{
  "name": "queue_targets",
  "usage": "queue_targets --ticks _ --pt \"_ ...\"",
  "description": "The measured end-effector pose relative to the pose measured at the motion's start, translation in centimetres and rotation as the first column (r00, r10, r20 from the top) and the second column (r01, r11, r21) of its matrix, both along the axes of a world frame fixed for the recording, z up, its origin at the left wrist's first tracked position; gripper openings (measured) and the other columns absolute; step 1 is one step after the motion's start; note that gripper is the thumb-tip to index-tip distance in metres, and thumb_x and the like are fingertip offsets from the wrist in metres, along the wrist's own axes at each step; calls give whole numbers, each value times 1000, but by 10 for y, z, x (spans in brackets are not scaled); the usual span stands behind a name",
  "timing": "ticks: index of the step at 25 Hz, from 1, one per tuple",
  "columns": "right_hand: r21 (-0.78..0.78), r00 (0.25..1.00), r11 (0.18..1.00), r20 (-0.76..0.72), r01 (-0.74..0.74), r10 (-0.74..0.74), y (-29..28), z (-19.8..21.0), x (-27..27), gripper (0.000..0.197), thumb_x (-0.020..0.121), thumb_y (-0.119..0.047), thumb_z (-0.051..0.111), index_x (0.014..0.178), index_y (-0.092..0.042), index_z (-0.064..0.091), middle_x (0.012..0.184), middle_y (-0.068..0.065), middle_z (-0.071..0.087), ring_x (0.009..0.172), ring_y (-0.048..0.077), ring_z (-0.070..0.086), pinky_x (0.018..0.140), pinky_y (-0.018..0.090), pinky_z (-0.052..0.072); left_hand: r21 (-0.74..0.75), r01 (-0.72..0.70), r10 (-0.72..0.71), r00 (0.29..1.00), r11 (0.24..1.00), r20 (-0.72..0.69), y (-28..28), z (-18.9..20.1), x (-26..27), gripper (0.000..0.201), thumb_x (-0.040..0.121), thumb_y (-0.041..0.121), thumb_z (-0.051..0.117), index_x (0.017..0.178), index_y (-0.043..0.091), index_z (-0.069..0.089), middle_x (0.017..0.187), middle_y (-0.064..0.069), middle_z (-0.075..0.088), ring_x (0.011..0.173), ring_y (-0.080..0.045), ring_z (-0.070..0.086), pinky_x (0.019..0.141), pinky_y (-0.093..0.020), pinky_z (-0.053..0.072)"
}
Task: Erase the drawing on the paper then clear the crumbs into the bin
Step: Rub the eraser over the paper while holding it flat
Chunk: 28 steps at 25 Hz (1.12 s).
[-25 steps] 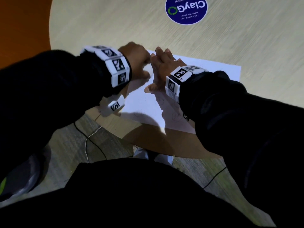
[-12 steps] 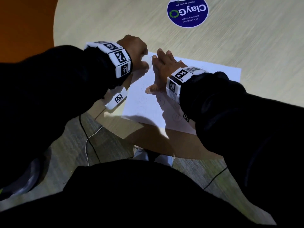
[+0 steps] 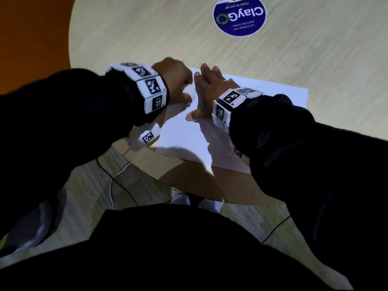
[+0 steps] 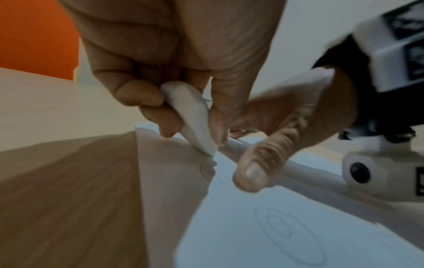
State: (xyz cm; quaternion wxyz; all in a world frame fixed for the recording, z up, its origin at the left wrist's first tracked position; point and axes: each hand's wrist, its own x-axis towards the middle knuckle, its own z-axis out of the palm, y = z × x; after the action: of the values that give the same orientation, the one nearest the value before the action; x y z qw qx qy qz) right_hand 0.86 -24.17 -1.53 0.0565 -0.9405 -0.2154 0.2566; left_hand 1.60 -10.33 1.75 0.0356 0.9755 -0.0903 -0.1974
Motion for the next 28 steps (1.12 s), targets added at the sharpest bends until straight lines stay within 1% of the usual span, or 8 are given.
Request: queue_targets --ticks 5,8,14,16,20,23,27,28 --pt "21 999 1000 50 -13 11 0 -1 -3 115 70 -67 67 151 -11 7 159 5 -3 146 27 0 110 56 21 -36 -48 50 996 998 68 10 3 21 46 82 33 73 119 8 63 116 -14 64 110 -34 55 82 -34 41" --pt "7 999 1000 49 -16 16 -1 -1 -3 117 68 -68 68 151 -12 6 159 5 -3 146 27 -1 110 56 21 -18 -46 48 996 999 72 15 -1 25 49 81 35 73 120 8 62 117 -14 63 112 -34 53 83 -36 42" --pt "23 996 999 83 30 -32 -2 -1 -5 118 60 -66 74 145 -5 17 157 7 4 143 27 10 104 52 31 17 -23 22 997 1000 73 15 -4 27 46 82 35 73 117 6 64 114 -13 64 107 -34 55 74 -33 37" --pt "7 998 1000 63 25 -26 -2 0 -4 120 61 -65 74 146 -5 14 157 7 3 144 27 8 106 54 29 -12 -22 22 997 1000 72 12 -3 27 46 82 35 73 118 8 63 114 -12 64 109 -33 55 75 -32 38" --pt "-27 1000 999 15 27 -27 -2 1 -4 128 64 -69 69 151 -7 -1 159 6 -9 146 27 -4 112 54 18 -98 -40 47 996 994 73 1 -1 31 45 82 33 71 120 10 62 116 -9 63 111 -30 55 81 -32 41" --pt "-25 1000 999 12 20 -20 -2 3 -6 126 67 -69 68 151 -7 -3 159 6 -10 147 27 -5 114 52 16 -65 -30 34 998 997 52 3 -4 22 46 83 34 72 121 10 62 118 -11 63 113 -31 54 84 -34 41" --pt "5 999 999 2 44 -44 -3 7 -3 112 77 -56 67 151 -8 -2 159 6 -10 147 28 -5 115 51 12 -31 10 -8 999 999 48 3 -2 19 50 82 35 73 125 13 60 123 -10 59 116 -31 52 86 -36 42" --pt "-6 999 999 5 38 -38 -2 6 -3 116 75 -60 68 151 -7 -2 159 7 -10 147 28 -5 114 52 13 -45 -2 5 998 999 58 3 -1 23 50 82 35 73 125 12 60 123 -10 60 116 -31 52 86 -36 42"
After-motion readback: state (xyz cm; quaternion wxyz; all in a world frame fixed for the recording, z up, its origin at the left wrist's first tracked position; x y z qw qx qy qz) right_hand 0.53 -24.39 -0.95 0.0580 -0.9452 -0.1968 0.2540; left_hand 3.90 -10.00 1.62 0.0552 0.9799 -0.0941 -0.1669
